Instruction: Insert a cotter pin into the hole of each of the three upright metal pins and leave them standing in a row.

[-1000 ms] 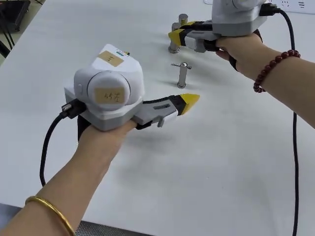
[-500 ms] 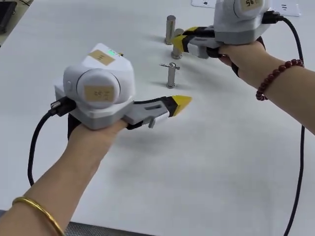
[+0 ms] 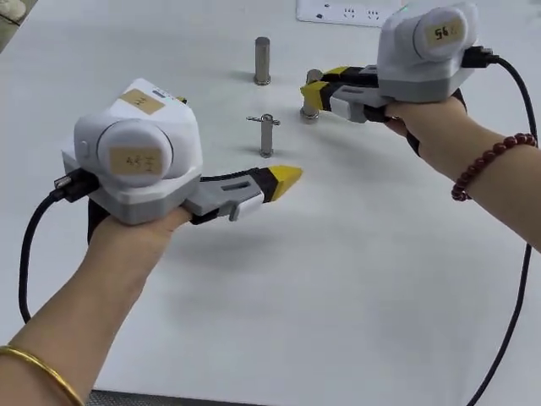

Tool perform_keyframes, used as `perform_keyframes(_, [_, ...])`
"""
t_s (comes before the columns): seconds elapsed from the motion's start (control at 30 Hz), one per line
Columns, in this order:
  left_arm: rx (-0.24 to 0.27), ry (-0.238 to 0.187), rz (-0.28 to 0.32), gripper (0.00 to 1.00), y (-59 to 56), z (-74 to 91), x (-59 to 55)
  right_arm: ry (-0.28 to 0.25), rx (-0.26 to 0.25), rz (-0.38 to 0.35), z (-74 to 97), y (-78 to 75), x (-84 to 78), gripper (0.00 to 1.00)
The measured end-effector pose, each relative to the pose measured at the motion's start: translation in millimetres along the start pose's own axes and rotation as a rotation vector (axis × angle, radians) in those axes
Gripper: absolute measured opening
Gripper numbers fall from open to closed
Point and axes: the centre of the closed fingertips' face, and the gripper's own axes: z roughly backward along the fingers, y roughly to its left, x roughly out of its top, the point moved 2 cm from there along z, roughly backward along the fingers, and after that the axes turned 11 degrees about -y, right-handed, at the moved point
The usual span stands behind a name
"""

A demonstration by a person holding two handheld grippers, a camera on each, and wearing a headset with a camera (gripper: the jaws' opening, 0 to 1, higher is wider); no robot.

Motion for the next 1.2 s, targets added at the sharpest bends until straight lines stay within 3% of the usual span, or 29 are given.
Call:
perform_keyframes(0.53, [-0.029, 0.012, 0.001, 0.94, -11.3, 16.9, 3.3, 0.014, 0.014, 0.026, 41.3, 29.9, -9.0, 0.07])
perform_keyframes(0.77, [-0.036, 0.021, 0.01, 0.93, -14.8, 22.7, 0.7, 0.008, -0.013, 0.015, 46.5, 32.4, -12.3, 0.07])
perform_keyframes(1.03, [-0.035, 0.027, 0.014, 0.93, -16.0, 27.1, -1.1, 0.008, -0.038, 0.001, 53.3, 50.5, -16.8, 0.07])
perform_keyframes(1.2, [-0.041, 0.026, 0.016, 0.93, -18.4, 27.9, -1.2, 0.011, -0.047, -0.007, 54.9, 51.8, -20.6, 0.07])
